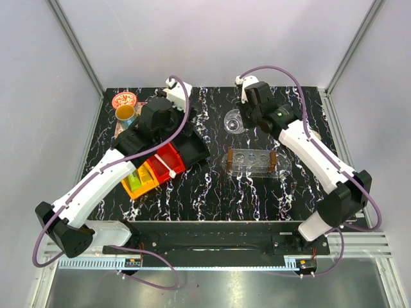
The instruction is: Prepare toiletry sets of a toothbrush and toothpaste on the tray
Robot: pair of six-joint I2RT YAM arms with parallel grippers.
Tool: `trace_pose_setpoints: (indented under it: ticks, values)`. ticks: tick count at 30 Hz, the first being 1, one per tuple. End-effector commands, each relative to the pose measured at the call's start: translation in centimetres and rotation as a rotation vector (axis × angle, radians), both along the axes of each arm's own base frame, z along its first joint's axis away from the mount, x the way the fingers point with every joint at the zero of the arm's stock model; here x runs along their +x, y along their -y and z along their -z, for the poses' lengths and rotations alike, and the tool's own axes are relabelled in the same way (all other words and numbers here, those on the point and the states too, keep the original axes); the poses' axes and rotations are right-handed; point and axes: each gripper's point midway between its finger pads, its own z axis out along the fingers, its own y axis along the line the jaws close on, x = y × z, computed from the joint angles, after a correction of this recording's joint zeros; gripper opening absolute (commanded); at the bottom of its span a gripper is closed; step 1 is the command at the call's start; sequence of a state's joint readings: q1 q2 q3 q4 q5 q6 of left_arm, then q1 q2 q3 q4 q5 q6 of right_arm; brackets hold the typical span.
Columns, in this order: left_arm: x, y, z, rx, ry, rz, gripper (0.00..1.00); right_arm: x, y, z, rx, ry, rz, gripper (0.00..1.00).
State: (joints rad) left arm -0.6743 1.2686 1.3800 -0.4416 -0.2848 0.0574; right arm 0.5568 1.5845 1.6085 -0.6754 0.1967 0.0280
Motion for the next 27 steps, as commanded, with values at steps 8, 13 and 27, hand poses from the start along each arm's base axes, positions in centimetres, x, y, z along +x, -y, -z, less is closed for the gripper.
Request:
trace_pose_setpoints:
  ticks: [8,13,27]
  values:
    - [0.5,-5.6,-0.8,-0.032,0.050,-0.075,0.84,-1.8,6.3,-3.5,0.015,0.063,0.036,0.00]
    - [0.6,-7.6,-0.3,-0.060,0.029,-0.092,0.86,-2.3,8.4,-2.8,0.002,0.052,0.072,0.00]
    - [1.3,-12.4,1.5,-0.112,-0.015,-0.182,0.90,-3.8,11.9,2.6,-0.027,-0.054,0.121,0.00]
